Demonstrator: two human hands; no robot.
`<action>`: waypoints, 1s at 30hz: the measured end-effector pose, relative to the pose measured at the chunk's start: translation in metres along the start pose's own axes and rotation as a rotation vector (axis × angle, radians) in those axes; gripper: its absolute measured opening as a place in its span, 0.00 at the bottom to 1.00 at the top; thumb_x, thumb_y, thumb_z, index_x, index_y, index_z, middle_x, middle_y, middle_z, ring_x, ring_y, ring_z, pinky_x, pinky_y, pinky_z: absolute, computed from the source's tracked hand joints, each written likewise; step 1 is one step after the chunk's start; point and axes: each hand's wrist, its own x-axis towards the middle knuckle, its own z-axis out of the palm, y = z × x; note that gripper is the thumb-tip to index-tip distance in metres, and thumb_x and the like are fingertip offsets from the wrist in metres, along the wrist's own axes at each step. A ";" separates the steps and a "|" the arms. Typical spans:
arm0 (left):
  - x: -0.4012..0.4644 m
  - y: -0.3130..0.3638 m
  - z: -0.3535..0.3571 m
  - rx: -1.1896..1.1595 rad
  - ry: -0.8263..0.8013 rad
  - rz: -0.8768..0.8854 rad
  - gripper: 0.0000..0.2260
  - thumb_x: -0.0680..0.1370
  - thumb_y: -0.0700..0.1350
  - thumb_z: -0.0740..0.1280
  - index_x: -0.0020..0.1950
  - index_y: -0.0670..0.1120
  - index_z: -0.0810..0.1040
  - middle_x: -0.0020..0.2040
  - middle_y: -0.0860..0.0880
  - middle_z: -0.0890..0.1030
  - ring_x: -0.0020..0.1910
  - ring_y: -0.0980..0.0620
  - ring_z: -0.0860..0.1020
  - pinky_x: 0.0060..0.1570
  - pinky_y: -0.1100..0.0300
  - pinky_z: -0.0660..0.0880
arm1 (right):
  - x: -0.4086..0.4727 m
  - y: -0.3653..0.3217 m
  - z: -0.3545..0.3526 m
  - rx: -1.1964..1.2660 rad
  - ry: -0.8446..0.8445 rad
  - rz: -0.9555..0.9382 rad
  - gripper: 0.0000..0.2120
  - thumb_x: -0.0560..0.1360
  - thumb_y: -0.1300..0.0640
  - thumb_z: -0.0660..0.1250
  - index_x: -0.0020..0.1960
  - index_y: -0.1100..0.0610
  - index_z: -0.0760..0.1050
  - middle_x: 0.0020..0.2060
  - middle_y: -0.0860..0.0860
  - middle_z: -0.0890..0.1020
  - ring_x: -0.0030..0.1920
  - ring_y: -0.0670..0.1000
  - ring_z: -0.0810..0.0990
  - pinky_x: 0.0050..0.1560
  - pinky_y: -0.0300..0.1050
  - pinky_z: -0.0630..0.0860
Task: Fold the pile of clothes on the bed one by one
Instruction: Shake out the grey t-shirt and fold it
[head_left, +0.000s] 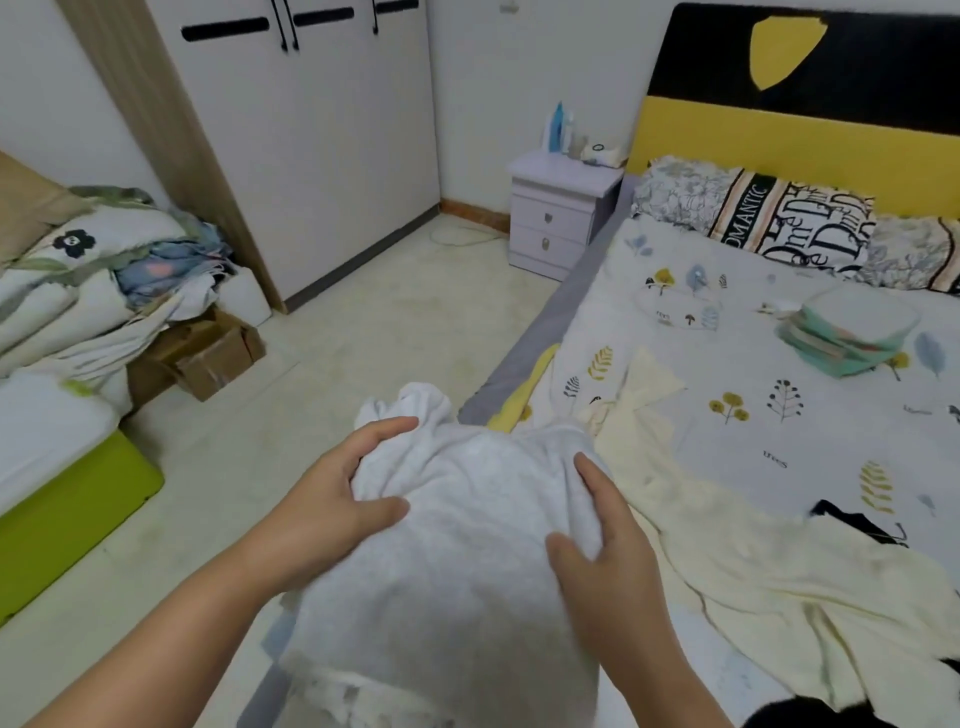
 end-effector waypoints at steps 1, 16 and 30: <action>0.007 -0.009 -0.007 -0.004 0.004 -0.001 0.29 0.71 0.41 0.71 0.60 0.72 0.68 0.58 0.76 0.70 0.55 0.78 0.68 0.44 0.78 0.68 | 0.006 0.002 0.009 0.000 0.014 -0.008 0.32 0.72 0.65 0.65 0.65 0.34 0.62 0.58 0.24 0.62 0.60 0.30 0.61 0.54 0.20 0.59; 0.033 -0.135 0.015 0.022 -0.007 -0.666 0.21 0.73 0.54 0.70 0.59 0.44 0.70 0.51 0.48 0.77 0.45 0.50 0.76 0.43 0.58 0.72 | 0.008 0.081 0.082 0.094 -0.070 0.728 0.32 0.75 0.54 0.67 0.74 0.56 0.57 0.67 0.55 0.71 0.64 0.56 0.72 0.66 0.49 0.68; -0.006 -0.133 0.028 0.805 0.033 -0.175 0.27 0.75 0.52 0.62 0.72 0.43 0.64 0.70 0.39 0.66 0.64 0.39 0.71 0.59 0.47 0.71 | -0.030 0.068 0.104 -0.658 -0.089 0.492 0.38 0.75 0.48 0.62 0.76 0.54 0.43 0.71 0.57 0.61 0.71 0.56 0.63 0.65 0.47 0.65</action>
